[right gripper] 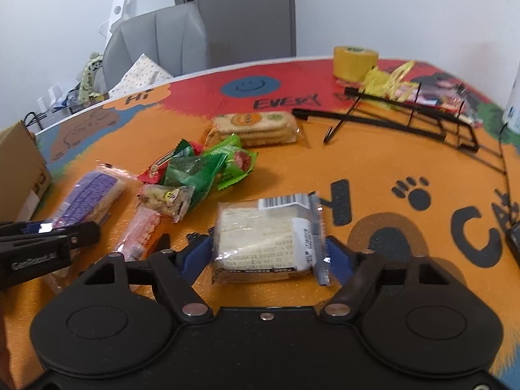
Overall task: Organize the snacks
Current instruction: 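Grasp the purple-wrapped bar with the left tool while the right tool grasps the white bread pack, then carry both packs over the box and open both tools to drop them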
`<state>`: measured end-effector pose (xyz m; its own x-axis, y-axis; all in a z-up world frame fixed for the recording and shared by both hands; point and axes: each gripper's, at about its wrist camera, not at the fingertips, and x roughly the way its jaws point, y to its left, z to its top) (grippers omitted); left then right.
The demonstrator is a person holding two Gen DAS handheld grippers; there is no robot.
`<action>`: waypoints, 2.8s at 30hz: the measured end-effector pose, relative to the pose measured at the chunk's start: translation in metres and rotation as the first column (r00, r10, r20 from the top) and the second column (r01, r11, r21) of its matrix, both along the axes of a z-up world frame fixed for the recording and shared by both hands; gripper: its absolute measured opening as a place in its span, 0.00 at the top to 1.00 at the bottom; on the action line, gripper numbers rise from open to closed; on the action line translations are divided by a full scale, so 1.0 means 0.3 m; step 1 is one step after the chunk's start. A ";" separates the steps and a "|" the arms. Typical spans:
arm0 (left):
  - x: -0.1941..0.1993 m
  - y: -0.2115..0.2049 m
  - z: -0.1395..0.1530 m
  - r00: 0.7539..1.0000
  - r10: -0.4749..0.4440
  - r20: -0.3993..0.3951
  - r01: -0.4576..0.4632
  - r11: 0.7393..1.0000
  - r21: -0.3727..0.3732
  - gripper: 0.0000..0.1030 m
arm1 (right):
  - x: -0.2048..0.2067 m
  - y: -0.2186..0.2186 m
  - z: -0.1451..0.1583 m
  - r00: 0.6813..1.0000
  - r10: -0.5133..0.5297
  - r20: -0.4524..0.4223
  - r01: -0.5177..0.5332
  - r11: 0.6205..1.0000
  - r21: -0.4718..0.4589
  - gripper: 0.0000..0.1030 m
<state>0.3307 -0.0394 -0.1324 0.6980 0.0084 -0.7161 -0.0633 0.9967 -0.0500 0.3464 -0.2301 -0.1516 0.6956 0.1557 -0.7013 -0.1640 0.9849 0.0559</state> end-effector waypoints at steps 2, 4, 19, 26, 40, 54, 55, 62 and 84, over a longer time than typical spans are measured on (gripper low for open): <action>-0.009 0.000 0.009 1.000 -0.002 -0.005 0.002 1.000 -0.010 0.68 | -0.012 -0.006 0.007 1.000 0.012 -0.005 -0.012 1.000 0.022 0.41; -0.019 -0.002 0.021 1.000 -0.006 -0.006 0.006 1.000 -0.014 0.69 | -0.027 -0.015 0.017 1.000 0.025 -0.005 -0.025 0.998 0.053 0.44; -0.136 0.008 0.131 0.997 -0.011 0.071 0.015 0.998 -0.059 0.71 | -0.129 -0.019 0.082 0.999 0.020 0.045 -0.026 0.991 0.131 0.49; -0.203 0.041 0.218 0.992 0.001 0.128 0.008 0.997 -0.075 0.71 | -0.171 0.009 0.156 0.994 0.037 0.099 -0.053 0.985 0.162 0.49; -0.340 0.140 0.356 0.973 0.056 0.223 -0.037 0.995 -0.088 0.71 | -0.228 0.131 0.257 0.976 0.120 0.180 -0.153 0.971 0.185 0.49; -0.415 0.314 0.432 0.950 0.143 0.276 -0.125 0.989 -0.082 0.71 | -0.251 0.268 0.324 0.956 0.183 0.231 -0.227 0.957 0.181 0.49; -0.419 0.326 0.433 0.949 0.149 0.277 -0.131 0.988 -0.082 0.71 | -0.253 0.276 0.327 0.954 0.187 0.234 -0.232 0.956 0.181 0.49; -0.429 0.400 0.445 0.941 0.183 0.283 -0.170 0.983 -0.070 0.71 | -0.258 0.331 0.345 0.944 0.218 0.246 -0.266 0.946 0.184 0.49; -0.353 0.627 0.372 0.940 0.261 0.220 -0.244 0.964 -0.104 0.71 | -0.217 0.566 0.380 0.914 0.319 0.250 -0.362 0.921 0.147 0.49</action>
